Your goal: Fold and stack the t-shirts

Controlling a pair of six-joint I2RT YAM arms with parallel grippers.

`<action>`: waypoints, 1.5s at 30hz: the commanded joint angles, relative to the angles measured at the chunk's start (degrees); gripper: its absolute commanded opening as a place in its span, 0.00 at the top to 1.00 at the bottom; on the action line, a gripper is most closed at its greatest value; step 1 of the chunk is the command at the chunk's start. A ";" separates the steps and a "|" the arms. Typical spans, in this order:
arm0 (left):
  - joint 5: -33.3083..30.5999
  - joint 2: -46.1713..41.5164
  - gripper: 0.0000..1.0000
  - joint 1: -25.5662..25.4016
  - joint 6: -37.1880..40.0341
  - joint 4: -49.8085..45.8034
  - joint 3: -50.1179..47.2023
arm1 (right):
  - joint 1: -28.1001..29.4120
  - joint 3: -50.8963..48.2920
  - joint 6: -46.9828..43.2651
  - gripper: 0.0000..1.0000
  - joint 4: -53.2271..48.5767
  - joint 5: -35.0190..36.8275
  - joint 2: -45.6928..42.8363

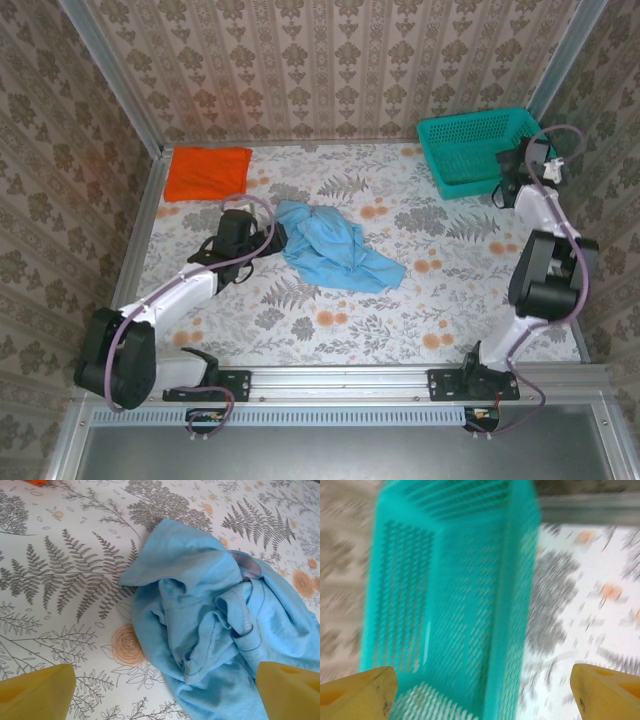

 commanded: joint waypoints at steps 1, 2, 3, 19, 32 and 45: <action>3.24 1.66 0.12 0.27 -2.77 -3.74 4.32 | 3.78 -10.75 -4.61 0.12 8.43 -9.10 -10.57; 3.77 2.84 0.16 0.24 -2.34 -4.99 5.78 | 6.09 -14.09 -6.34 0.13 9.40 -10.76 -13.32; 4.14 4.18 0.18 0.03 -1.66 -6.02 6.95 | 8.36 -16.53 -8.44 0.14 9.04 -11.71 -15.32; 8.24 18.00 0.33 -1.91 1.58 -11.05 13.93 | 42.89 -21.52 -23.82 0.25 -3.85 -16.43 -5.86; 19.27 29.51 0.72 1.56 -0.22 -8.49 18.42 | 43.43 -13.28 -25.18 0.83 -5.97 -20.35 5.62; 15.40 15.26 1.00 -0.42 -1.89 -25.09 26.06 | 43.57 -24.02 -18.50 0.78 -19.63 -12.96 -23.50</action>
